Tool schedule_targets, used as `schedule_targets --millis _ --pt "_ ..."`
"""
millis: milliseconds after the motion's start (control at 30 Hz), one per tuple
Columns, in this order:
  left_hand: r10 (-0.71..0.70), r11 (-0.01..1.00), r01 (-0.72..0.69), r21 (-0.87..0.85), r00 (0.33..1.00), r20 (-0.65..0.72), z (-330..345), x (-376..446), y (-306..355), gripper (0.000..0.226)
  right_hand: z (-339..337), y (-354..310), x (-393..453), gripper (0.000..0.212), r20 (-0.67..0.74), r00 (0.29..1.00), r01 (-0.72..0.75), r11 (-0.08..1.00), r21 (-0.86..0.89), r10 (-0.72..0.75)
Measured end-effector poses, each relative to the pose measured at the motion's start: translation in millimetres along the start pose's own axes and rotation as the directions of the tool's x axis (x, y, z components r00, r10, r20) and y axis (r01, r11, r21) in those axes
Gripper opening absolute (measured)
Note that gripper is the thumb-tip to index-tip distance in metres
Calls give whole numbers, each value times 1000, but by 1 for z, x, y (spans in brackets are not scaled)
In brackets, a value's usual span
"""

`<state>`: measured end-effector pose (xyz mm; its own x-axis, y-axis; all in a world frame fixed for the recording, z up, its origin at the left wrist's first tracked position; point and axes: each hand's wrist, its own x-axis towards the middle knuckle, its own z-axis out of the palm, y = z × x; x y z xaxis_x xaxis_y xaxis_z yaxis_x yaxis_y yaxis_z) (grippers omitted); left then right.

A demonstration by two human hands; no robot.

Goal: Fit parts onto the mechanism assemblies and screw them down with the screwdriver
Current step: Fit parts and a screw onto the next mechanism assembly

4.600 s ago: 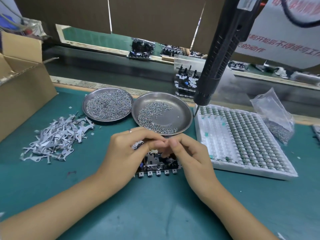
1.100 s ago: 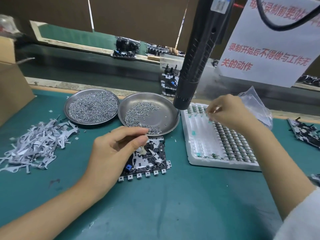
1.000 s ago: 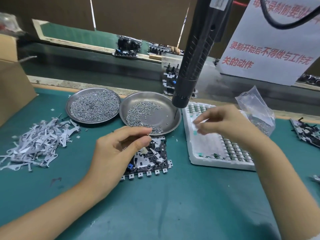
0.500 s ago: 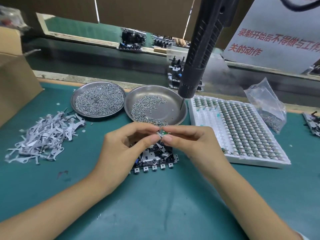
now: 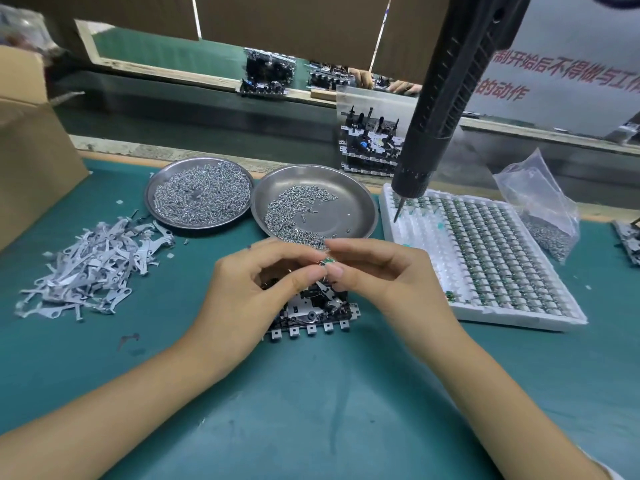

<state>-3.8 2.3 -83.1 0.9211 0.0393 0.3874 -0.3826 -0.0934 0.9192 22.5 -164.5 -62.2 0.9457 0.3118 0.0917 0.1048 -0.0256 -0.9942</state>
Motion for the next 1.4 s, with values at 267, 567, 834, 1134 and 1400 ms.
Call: schedule_targets --millis 267,567,834,1134,1400 --pt "115 981 -117 154 993 19 -7 5 -2 32 2 1 -2 17 62 991 123 988 -94 -117" --pt "136 892 -218 396 965 227 -27 6 4 38 7 13 -4 26 69 955 295 889 -349 -290" --pt "45 947 -42 319 999 -3 -33 -10 0 14 12 28 -4 12 280 873 487 674 -556 -400" --pt "65 911 -80 405 997 49 -29 -13 1 10 11 29 -4 12 342 834 549 591 -591 -433" --pt "84 788 -210 579 968 237 -24 -22 -1 36 9 21 -5 19 296 911 406 746 -527 -287"
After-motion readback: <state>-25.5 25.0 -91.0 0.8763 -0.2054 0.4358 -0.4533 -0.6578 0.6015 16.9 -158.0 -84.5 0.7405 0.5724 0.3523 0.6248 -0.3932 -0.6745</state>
